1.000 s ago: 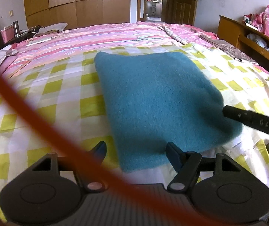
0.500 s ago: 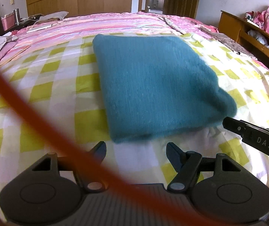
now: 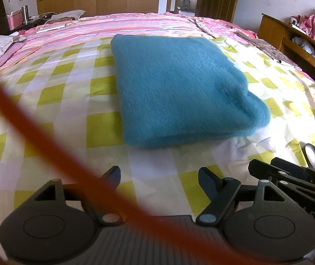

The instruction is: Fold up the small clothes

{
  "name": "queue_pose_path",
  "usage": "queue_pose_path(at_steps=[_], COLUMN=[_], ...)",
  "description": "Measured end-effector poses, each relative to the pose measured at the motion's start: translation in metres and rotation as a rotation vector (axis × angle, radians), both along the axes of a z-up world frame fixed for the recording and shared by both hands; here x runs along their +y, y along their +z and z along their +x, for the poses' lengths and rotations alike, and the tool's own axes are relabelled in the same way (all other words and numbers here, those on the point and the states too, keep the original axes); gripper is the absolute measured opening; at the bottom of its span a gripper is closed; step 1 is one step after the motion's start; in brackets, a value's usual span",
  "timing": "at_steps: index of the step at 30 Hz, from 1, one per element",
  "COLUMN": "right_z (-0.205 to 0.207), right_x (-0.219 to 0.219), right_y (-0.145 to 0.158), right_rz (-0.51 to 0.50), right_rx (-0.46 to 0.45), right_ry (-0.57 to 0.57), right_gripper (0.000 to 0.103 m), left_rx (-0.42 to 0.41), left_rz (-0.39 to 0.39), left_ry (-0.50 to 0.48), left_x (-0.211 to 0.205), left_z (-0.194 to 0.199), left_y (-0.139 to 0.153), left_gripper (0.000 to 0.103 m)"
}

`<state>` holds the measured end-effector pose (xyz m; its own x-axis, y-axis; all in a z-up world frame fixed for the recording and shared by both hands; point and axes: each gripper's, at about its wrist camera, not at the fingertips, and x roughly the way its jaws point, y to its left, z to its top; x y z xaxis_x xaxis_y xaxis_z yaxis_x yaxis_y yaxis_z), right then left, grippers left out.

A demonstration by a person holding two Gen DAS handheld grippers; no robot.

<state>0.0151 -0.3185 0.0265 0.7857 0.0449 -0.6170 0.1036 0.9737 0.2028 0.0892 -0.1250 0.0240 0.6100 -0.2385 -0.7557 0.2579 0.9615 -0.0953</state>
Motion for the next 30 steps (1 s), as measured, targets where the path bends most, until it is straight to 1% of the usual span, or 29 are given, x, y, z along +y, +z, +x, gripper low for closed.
queue_pose_path(at_steps=[4,8,19,24,26,30], right_z=[-0.005,-0.014,-0.037,-0.046,-0.049,-0.055], right_x=[0.001,0.003,0.012,0.017,0.018,0.02], right_y=[0.004,0.009,0.02,0.02,0.019,0.015], right_rz=[-0.008,-0.019,-0.043,-0.051,-0.054,-0.071], right_rx=[-0.002,-0.008,-0.005,0.006,0.013,0.026], right_ry=[0.001,0.0,-0.004,-0.003,-0.003,-0.005], right_gripper=[0.039,0.039,0.039,0.039,0.039,0.04], left_rx=[-0.005,-0.012,-0.029,-0.026,-0.029,-0.04], left_rz=[-0.008,-0.011,0.005,0.019,0.028,0.03], left_ry=[-0.008,-0.01,-0.016,-0.02,-0.025,-0.033], left_x=[0.0,0.0,0.005,0.008,0.009,0.014], left_z=[-0.007,-0.013,-0.036,-0.046,-0.05,-0.058], left_y=[0.002,0.003,0.006,0.004,0.003,0.001], left_gripper=[0.084,0.089,0.092,0.094,0.097,0.098])
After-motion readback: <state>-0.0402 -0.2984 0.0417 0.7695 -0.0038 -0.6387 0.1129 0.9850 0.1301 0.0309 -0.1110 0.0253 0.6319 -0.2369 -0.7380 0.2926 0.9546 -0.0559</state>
